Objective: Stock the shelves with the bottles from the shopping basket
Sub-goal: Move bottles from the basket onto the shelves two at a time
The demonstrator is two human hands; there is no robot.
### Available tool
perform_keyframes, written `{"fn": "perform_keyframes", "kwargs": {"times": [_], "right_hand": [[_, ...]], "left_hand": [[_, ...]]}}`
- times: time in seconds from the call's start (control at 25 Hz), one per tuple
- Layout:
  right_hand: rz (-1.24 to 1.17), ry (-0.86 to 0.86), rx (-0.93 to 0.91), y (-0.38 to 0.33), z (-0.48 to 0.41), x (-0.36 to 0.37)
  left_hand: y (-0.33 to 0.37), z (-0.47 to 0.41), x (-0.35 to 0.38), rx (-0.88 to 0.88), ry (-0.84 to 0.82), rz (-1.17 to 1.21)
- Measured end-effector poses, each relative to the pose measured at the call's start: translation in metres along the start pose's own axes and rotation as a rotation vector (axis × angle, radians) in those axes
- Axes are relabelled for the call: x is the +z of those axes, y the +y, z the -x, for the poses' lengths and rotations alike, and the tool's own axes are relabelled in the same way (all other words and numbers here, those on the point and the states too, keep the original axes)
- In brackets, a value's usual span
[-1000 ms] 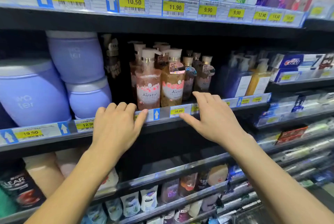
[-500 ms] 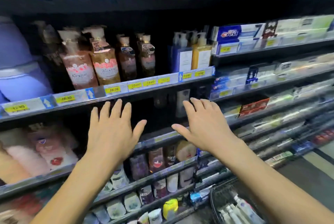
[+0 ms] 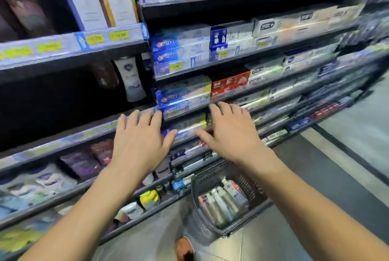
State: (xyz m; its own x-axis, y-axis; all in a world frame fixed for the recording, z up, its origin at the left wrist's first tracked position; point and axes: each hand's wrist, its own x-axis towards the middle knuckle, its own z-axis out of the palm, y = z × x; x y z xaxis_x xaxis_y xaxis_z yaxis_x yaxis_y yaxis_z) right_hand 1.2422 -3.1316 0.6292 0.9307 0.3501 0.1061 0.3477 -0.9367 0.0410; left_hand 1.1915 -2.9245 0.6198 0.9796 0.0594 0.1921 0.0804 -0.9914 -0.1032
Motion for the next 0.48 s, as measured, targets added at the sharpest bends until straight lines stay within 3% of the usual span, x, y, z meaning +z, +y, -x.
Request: {"fn": "perform_keyframes", "kwargs": {"times": [0.32,0.48], "right_hand": [[-0.019,-0.128,0.105,0.09,-0.045,0.076],[-0.059,-0.241,0.112,0.139,-0.058,0.136]], "left_hand": [[0.09,-0.09,0.086,0.069,-0.138,0.086],[0.138,-0.104,0.144,0.063,-0.319,0.101]]}}
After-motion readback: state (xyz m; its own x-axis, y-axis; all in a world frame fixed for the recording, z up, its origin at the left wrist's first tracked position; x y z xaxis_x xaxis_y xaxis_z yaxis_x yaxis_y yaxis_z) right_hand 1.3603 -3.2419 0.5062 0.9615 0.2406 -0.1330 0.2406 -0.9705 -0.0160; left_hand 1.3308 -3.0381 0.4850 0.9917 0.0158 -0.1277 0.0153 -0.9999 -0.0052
